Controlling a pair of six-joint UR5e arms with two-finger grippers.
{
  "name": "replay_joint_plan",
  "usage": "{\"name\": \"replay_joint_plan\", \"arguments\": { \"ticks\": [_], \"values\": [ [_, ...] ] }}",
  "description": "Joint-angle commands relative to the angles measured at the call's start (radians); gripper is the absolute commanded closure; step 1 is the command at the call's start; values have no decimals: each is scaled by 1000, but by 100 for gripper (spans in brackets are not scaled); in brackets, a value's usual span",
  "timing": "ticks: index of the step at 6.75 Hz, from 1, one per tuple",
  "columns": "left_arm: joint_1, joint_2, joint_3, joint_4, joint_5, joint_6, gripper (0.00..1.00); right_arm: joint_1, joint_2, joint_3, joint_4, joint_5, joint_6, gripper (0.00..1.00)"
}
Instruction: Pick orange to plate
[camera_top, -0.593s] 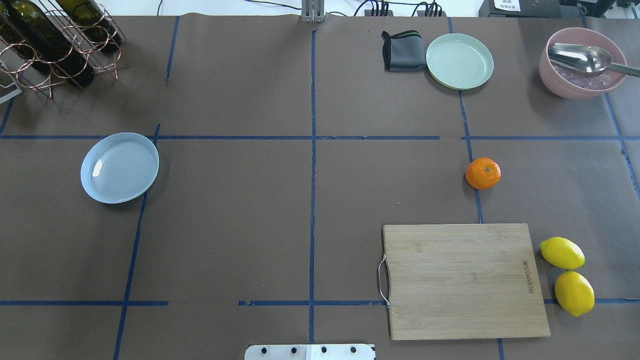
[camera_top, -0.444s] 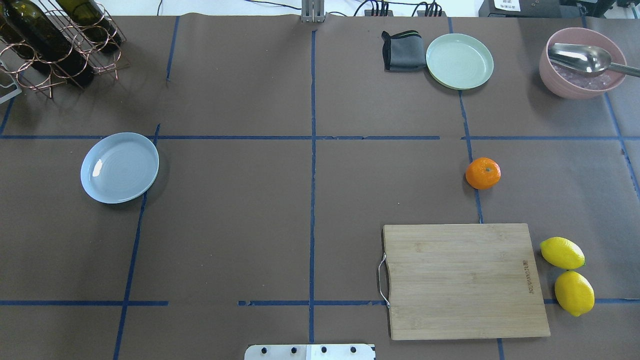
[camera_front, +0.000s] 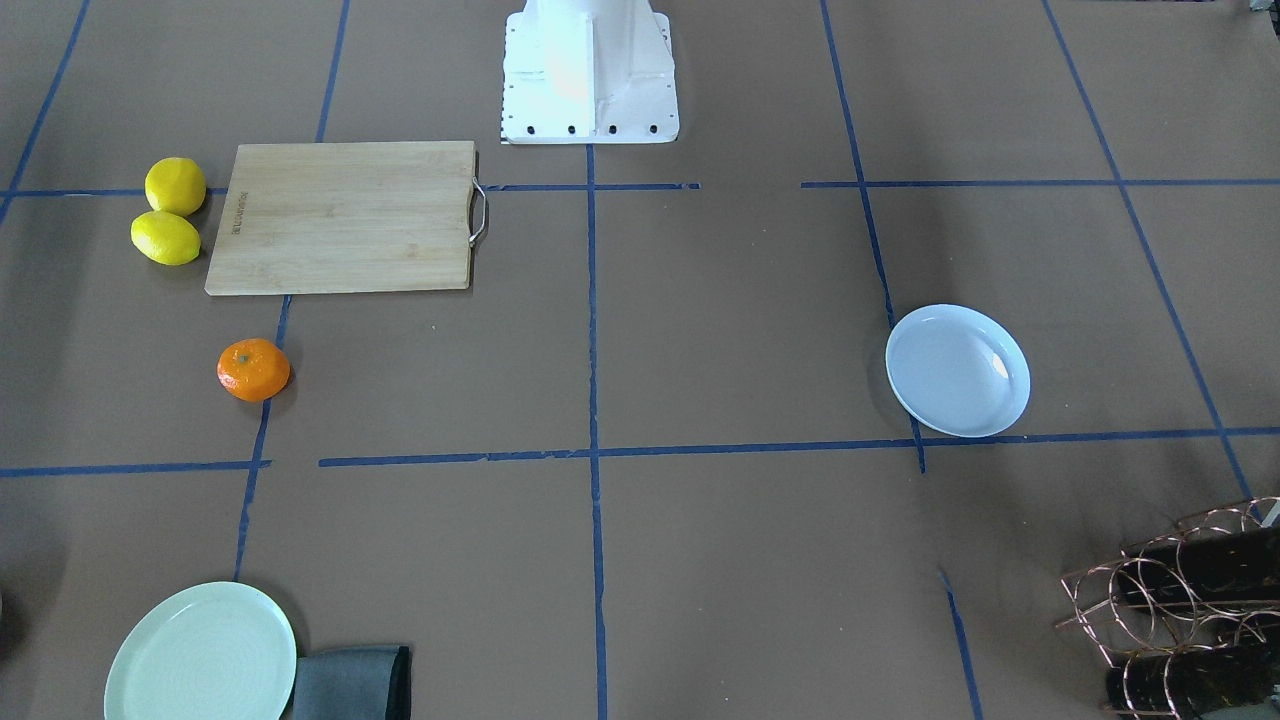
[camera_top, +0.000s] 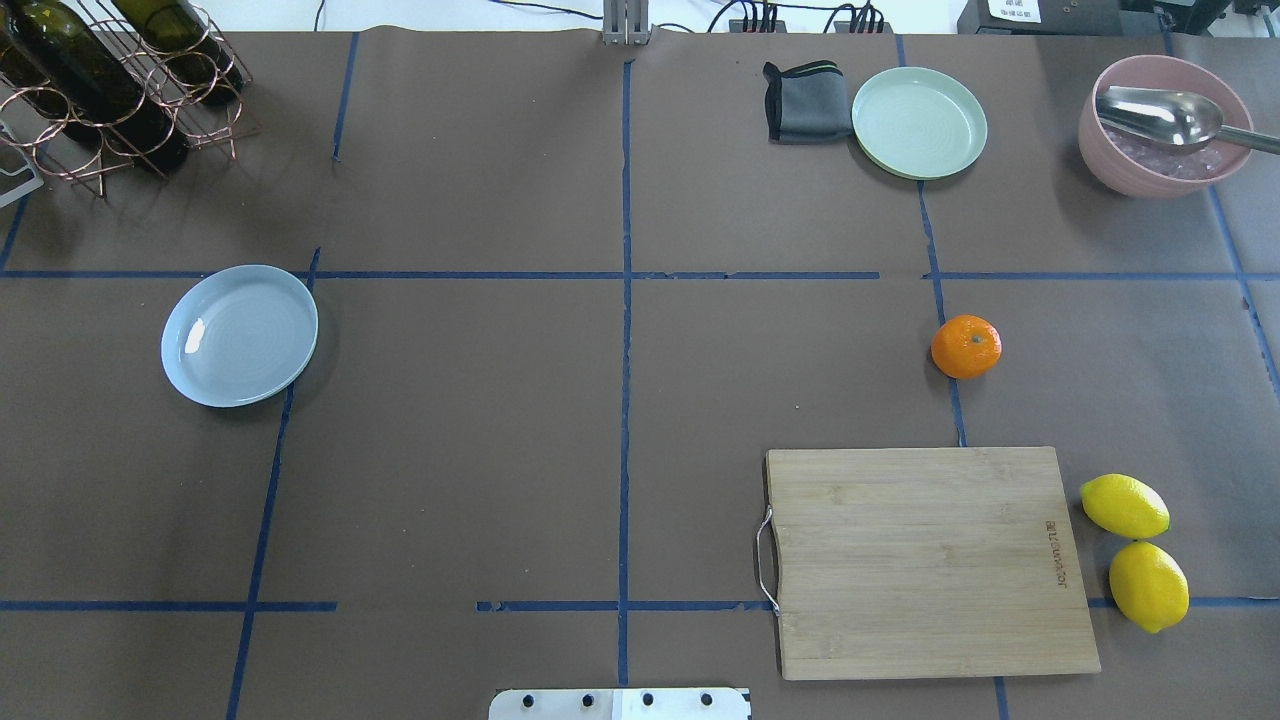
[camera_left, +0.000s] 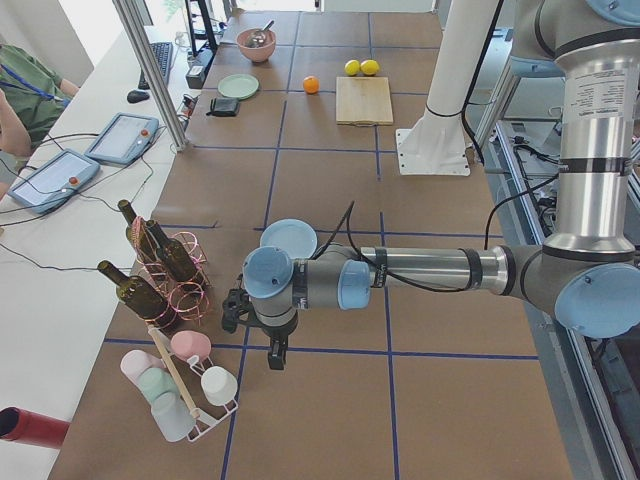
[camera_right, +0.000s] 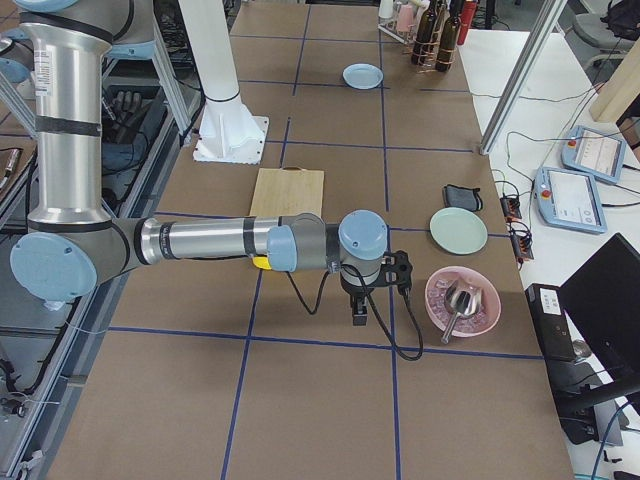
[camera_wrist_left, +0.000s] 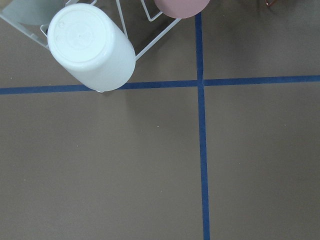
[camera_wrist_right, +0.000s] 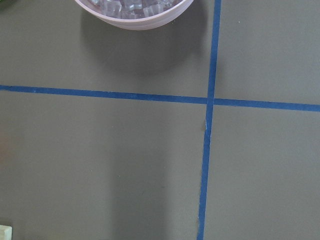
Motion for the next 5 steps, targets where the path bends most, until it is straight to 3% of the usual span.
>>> {"name": "replay_joint_plan", "arguments": {
  "ticks": [1, 4, 5],
  "values": [
    [8, -8, -44, -65, -1, 2, 0, 0, 0, 19, 0, 1, -2, 0],
    [72, -63, -37, -208, -5, -9, 0, -3, 87, 19, -6, -14, -8, 0],
    [135, -63, -22, -222, -68, -24, 0, -24, 89, 19, -2, -8, 1, 0]
  ]
}}
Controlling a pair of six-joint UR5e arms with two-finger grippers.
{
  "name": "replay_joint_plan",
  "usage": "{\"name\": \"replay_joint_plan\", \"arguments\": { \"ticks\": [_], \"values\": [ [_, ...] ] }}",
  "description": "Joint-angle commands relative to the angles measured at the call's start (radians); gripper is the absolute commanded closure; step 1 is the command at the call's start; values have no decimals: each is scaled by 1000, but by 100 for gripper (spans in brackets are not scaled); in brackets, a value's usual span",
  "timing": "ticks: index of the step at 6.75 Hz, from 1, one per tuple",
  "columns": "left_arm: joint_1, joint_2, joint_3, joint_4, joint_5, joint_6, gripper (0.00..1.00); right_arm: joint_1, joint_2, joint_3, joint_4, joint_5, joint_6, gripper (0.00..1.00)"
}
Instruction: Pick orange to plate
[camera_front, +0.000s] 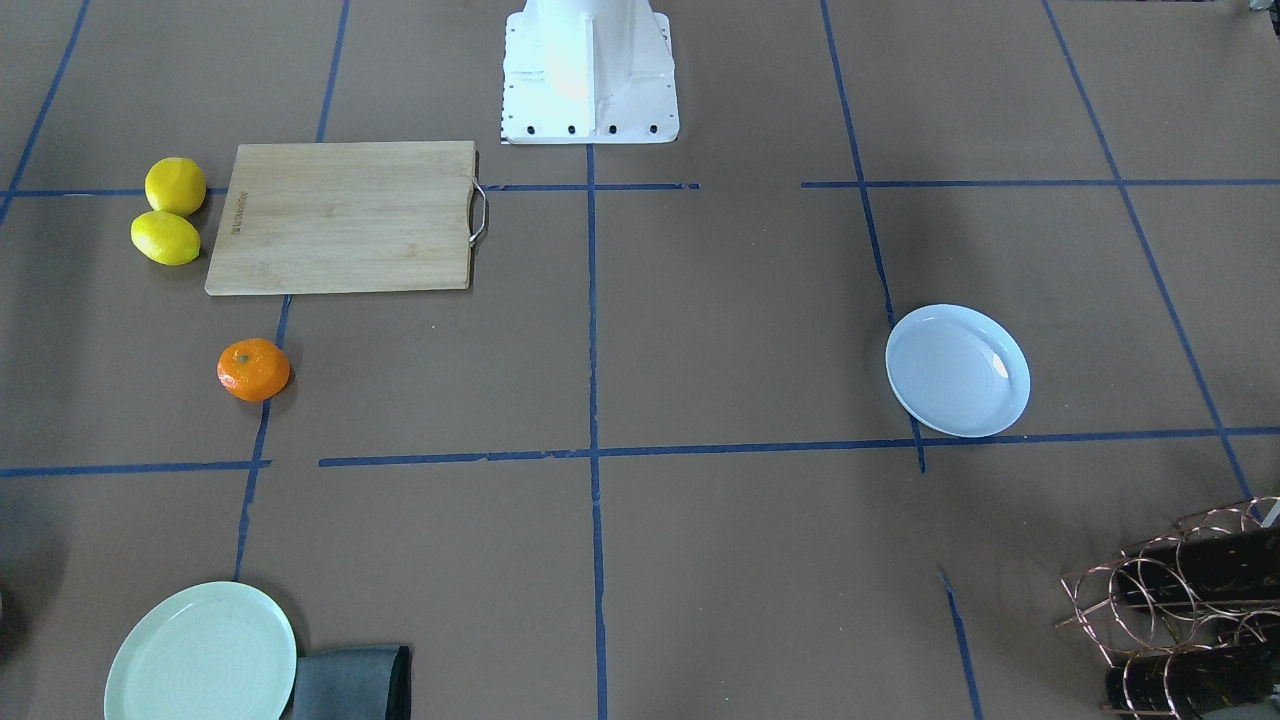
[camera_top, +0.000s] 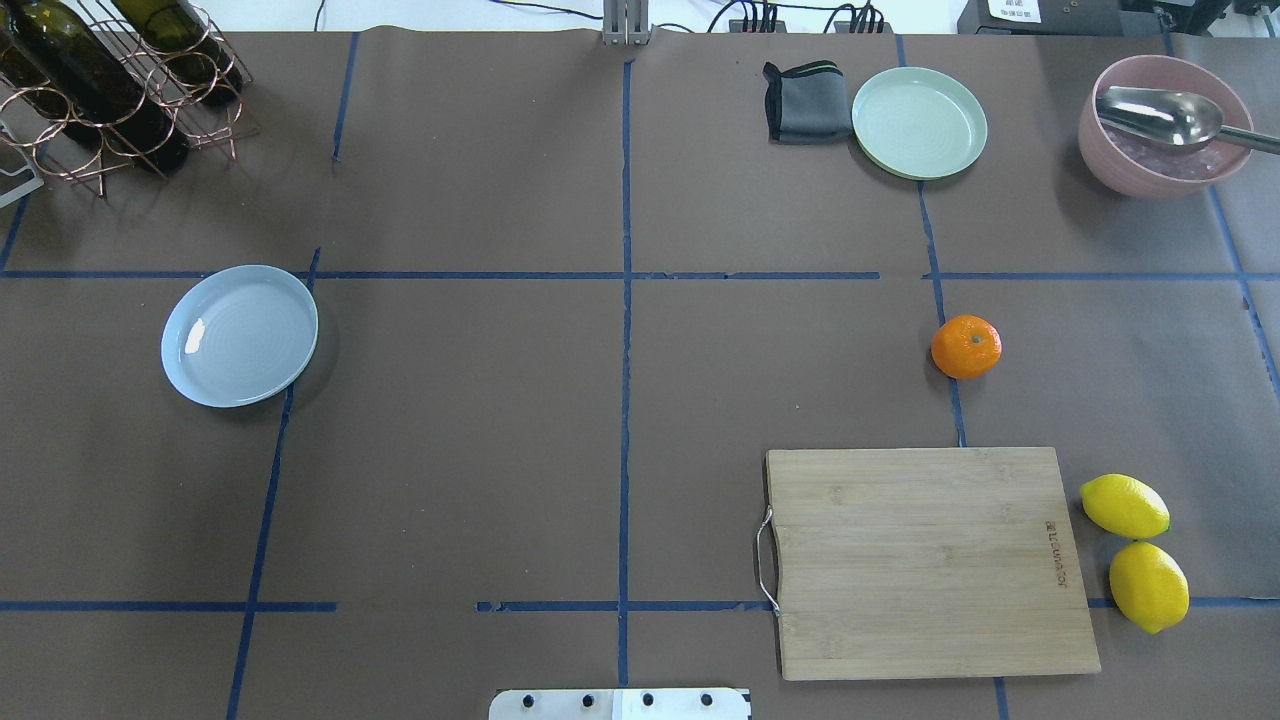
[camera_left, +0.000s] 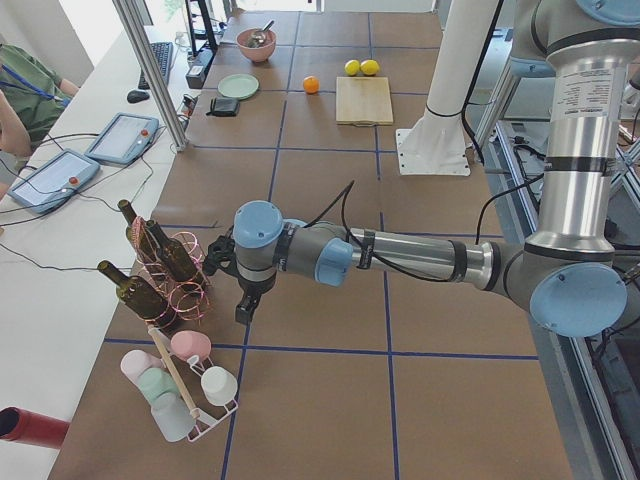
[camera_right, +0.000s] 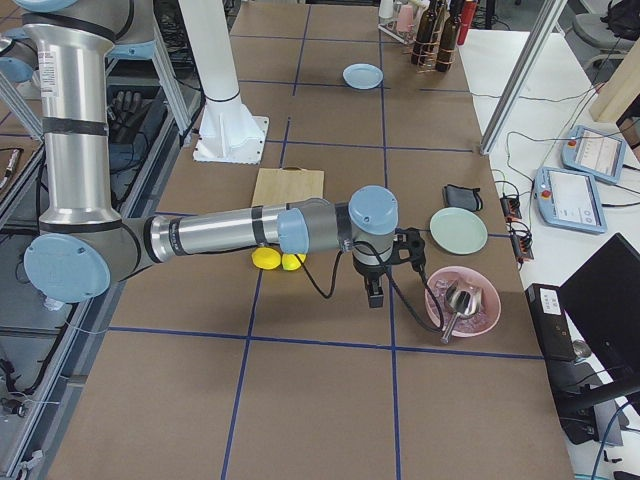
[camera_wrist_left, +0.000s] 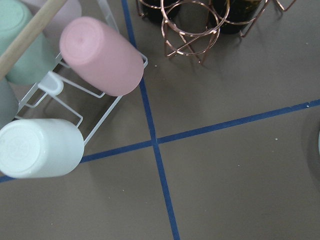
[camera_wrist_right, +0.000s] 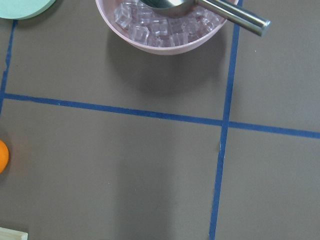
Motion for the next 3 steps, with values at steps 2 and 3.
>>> {"name": "replay_joint_plan", "arguments": {
  "ticks": [2, 3],
  "values": [
    [203, -7, 34, -216, -39, -380, 0, -33, 9, -4, 2, 1, 8, 0],
    [303, -2, 36, -354, 89, -620, 0, -33, 13, -1, 2, 13, 20, 0]
  ]
}}
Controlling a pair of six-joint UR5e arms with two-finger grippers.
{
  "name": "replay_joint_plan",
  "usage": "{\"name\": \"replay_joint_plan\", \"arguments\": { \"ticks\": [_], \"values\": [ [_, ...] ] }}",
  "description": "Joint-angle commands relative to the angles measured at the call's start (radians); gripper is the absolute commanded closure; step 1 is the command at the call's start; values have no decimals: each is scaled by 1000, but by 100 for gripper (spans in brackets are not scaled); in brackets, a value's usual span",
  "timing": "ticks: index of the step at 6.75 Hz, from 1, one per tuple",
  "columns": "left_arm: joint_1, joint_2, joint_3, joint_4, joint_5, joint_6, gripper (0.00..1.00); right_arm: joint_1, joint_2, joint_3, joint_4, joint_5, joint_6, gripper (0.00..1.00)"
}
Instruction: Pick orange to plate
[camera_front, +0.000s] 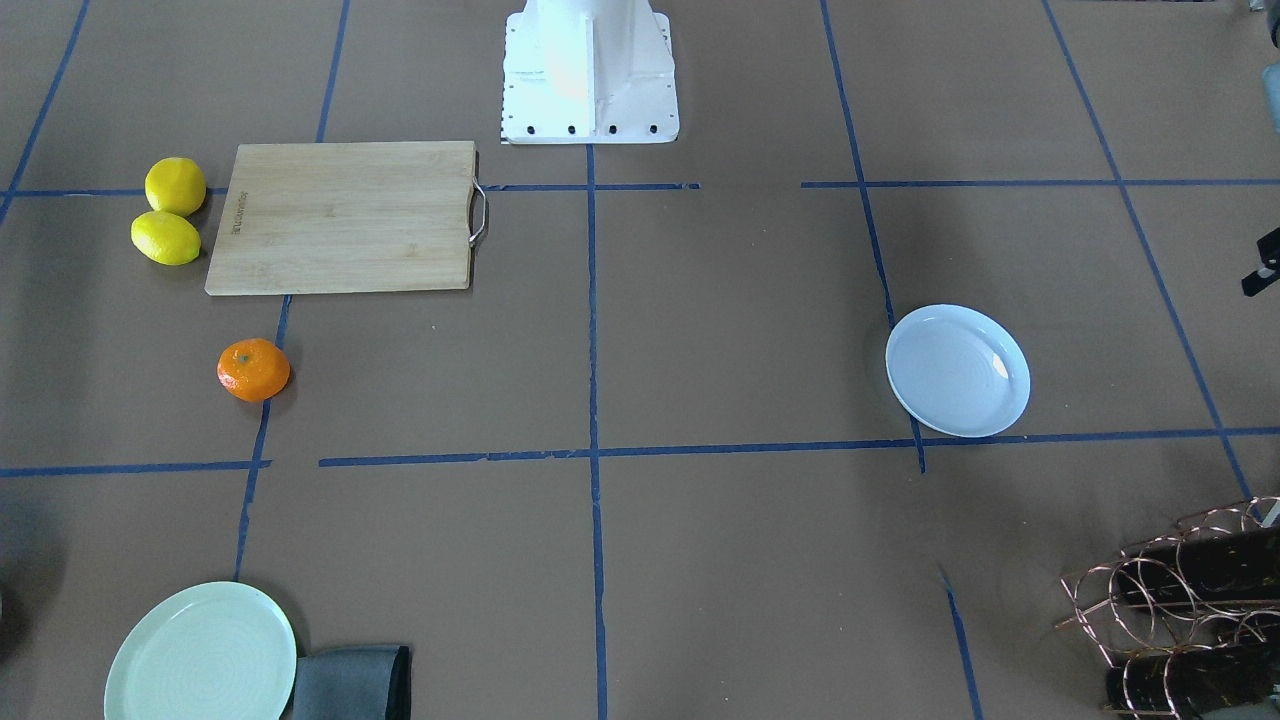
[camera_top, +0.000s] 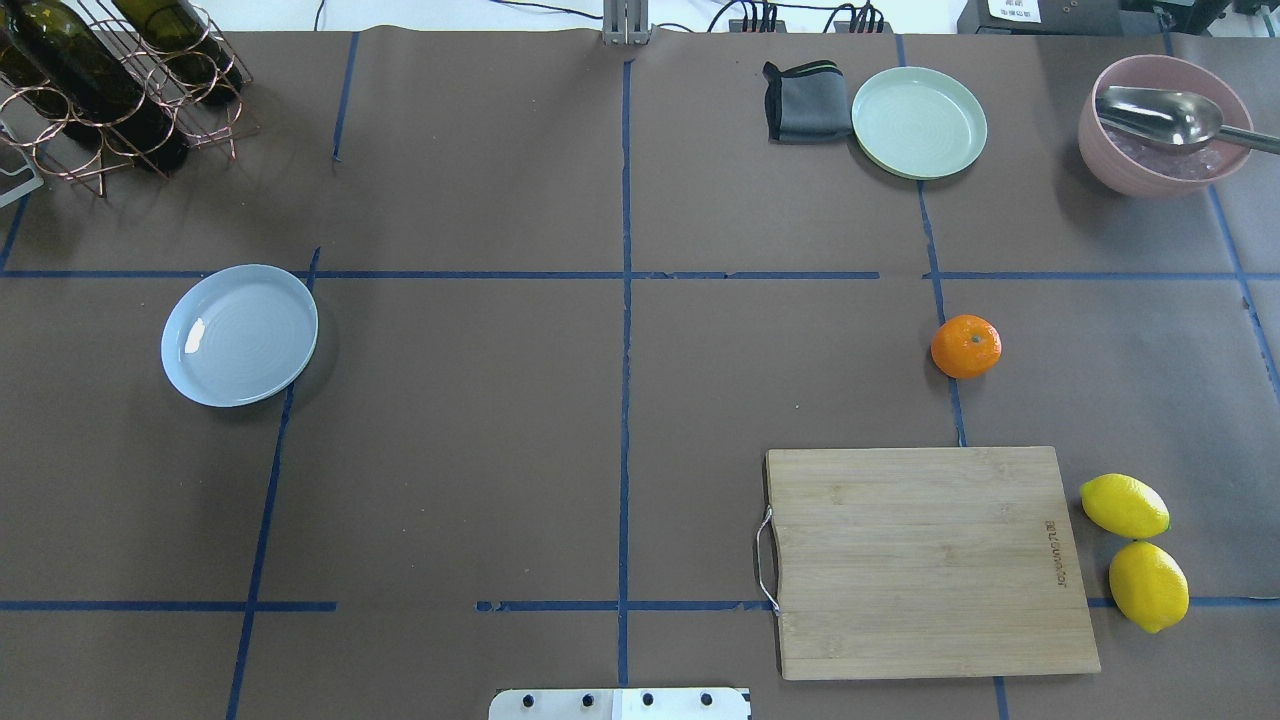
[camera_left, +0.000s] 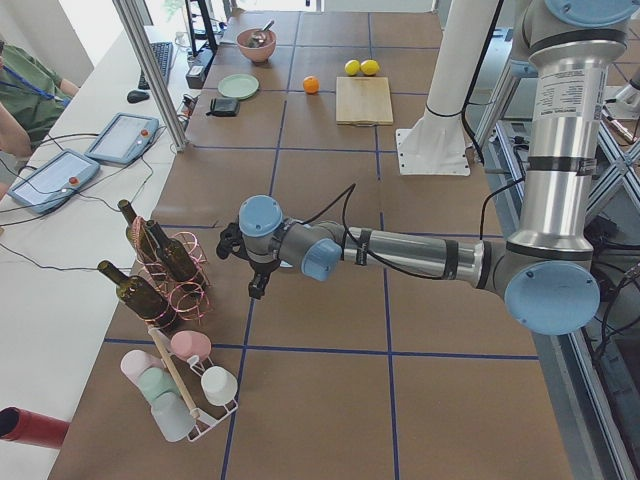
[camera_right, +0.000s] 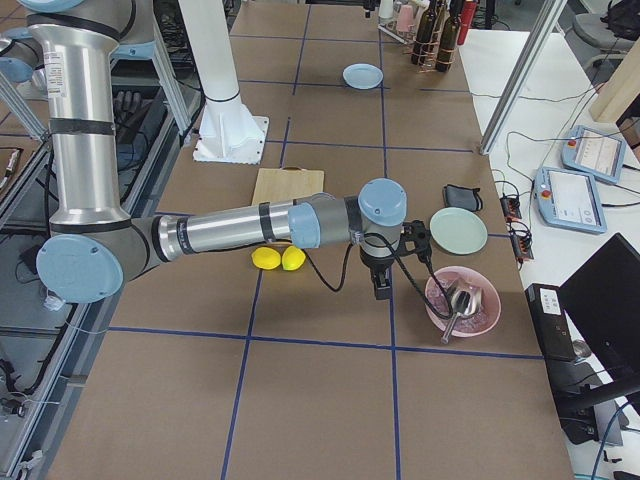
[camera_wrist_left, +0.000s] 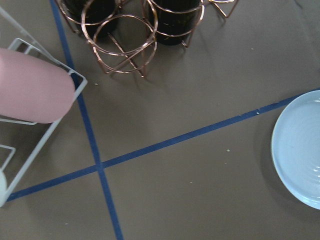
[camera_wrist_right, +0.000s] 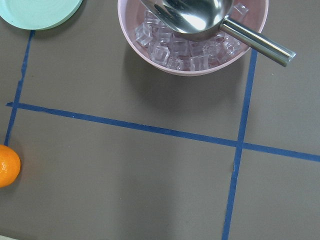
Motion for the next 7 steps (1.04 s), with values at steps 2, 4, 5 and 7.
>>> {"name": "replay_joint_plan", "arguments": {
  "ticks": [2, 4, 5, 7],
  "values": [
    [221, 4, 13, -217, 220, -475, 0, -4, 12, 12, 2, 13, 75, 0],
    [324, 4, 86, -360, 325, -627, 0, -4, 12, 12, 0, 17, 77, 0],
    [363, 1, 106, -396, 325, -679, 0, -4, 12, 12, 0, 25, 77, 0],
    [447, -2, 105, -400, 407, -733, 2, -4, 12, 8, 0, 26, 77, 0]
  ]
}}
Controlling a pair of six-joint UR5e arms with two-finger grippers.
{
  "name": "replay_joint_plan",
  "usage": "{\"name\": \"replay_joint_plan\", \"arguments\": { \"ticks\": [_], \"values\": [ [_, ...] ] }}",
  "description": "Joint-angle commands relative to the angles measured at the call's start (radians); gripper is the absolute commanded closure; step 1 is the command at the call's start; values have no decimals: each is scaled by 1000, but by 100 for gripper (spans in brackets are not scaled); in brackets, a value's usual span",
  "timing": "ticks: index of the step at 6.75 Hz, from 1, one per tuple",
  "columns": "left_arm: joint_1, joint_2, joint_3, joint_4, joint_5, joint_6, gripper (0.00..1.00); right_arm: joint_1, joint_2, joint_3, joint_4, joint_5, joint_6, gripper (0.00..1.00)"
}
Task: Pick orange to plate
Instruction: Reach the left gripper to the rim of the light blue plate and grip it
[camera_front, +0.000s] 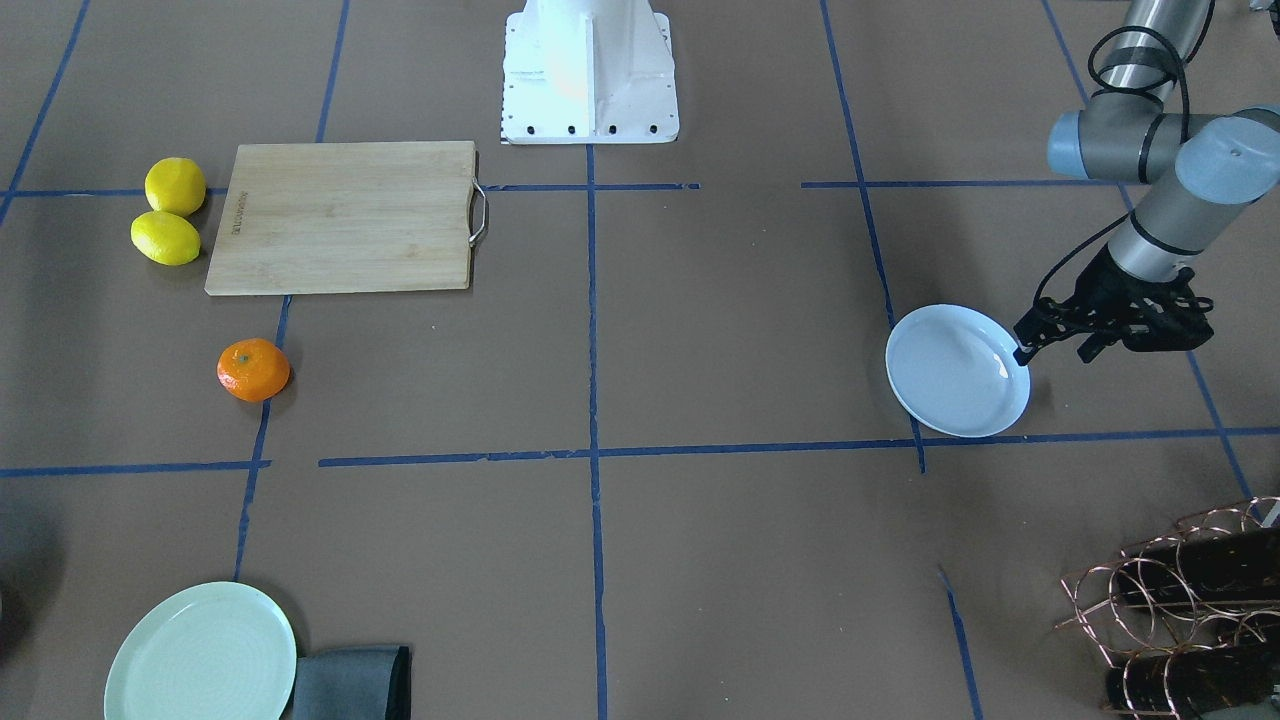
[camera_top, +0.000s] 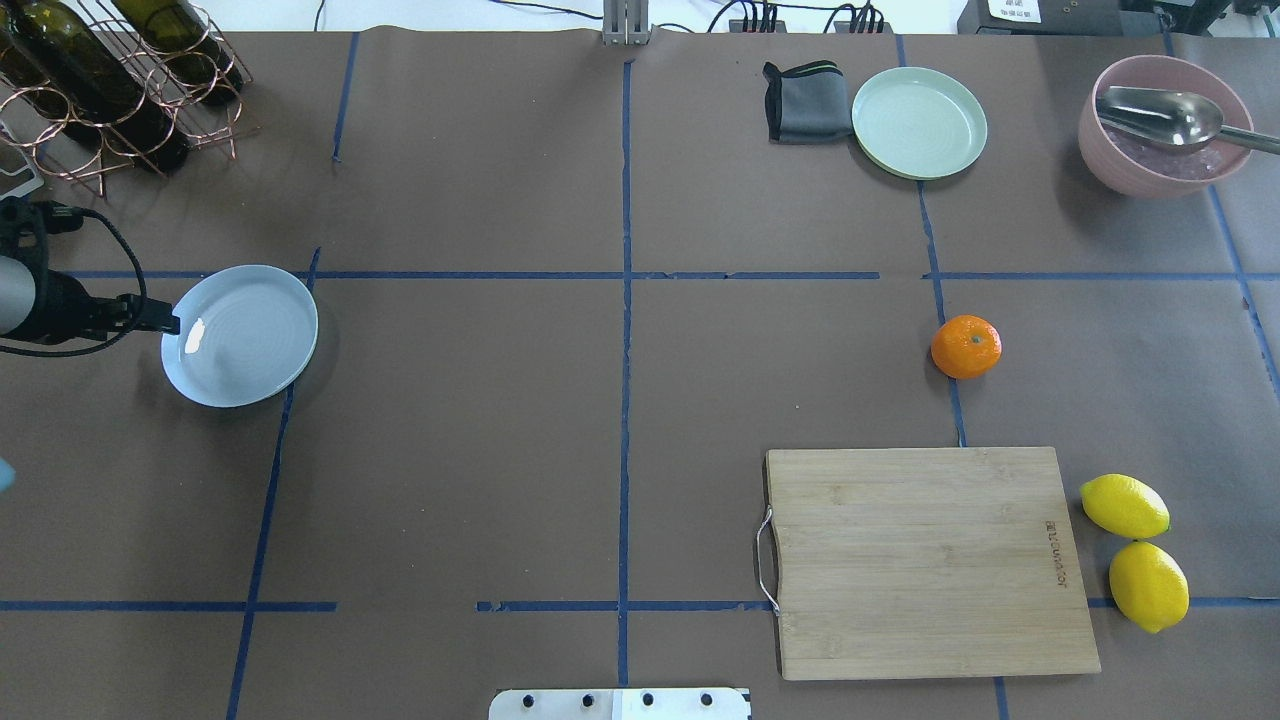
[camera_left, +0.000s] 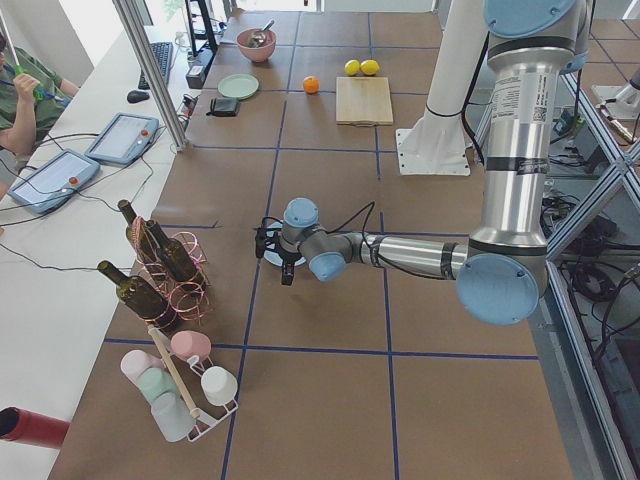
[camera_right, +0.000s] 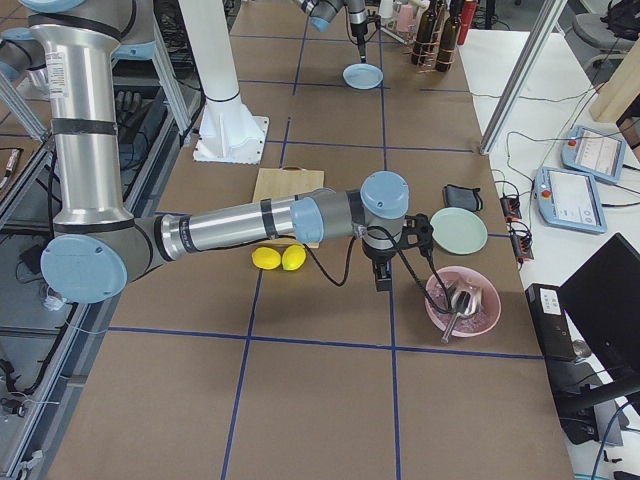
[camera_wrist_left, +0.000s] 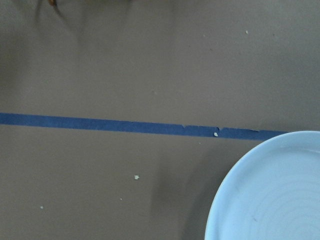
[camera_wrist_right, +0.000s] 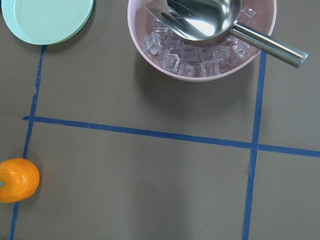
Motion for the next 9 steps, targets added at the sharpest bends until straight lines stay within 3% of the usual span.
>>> {"name": "replay_joint_plan", "arguments": {
  "ticks": [1, 2, 3, 5, 6, 7, 9],
  "values": [
    [51, -3, 0, -9, 42, -40, 9, 0, 1, -4, 0, 1, 0, 0],
    [51, -3, 2, -9, 41, -35, 19, 0, 2, -2, 0, 1, 0, 0],
    [51, -3, 2, -9, 41, -32, 39, 0, 2, 1, 0, 1, 2, 0],
    [51, -2, 0, -9, 38, -30, 92, 0, 2, 6, 2, 1, 9, 0],
    [50, 0, -6, -9, 32, -30, 100, 0, 3, 6, 2, 1, 12, 0],
    [47, 6, -38, 3, 20, -30, 100, 0, 5, 4, 2, 1, 15, 0],
    [12, 13, -65, 10, -94, -29, 100, 0, 6, 4, 2, 1, 15, 0]
  ]
}}
